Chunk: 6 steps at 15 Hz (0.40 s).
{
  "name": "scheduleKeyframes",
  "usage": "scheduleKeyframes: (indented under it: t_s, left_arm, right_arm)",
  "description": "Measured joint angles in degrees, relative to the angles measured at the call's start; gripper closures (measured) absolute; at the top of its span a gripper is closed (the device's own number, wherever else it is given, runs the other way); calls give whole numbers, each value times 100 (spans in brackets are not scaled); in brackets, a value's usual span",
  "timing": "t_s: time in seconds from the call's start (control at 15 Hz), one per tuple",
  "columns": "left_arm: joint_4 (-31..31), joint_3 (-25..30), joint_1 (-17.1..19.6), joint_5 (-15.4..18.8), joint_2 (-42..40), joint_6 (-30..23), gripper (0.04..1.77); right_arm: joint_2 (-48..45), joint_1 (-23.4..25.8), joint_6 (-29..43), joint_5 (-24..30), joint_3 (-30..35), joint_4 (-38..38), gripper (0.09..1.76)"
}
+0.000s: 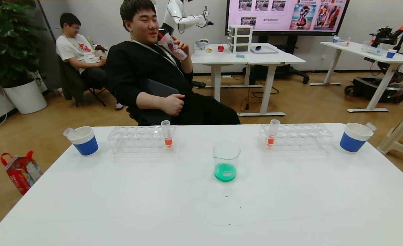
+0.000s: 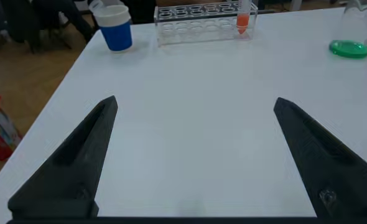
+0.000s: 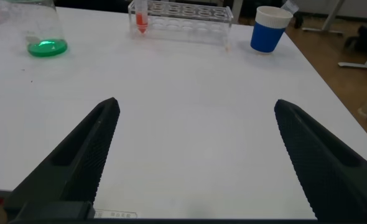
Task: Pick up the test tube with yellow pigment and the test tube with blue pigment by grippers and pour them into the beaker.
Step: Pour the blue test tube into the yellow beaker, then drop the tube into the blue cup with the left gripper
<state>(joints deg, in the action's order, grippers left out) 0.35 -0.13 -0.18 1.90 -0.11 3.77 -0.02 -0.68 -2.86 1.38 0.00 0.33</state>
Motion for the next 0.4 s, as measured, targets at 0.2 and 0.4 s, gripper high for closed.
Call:
scheduleKeyframes:
  t_s: [0.2,0.4]
  left_arm:
    - [-20,11,0,-52,0,-179,6]
    - [-20,11,0,-76,0,-212,6]
  right_arm:
    - [0,0,0,-1,0,2,11]
    - [0,0,6,-4,0,2,11]
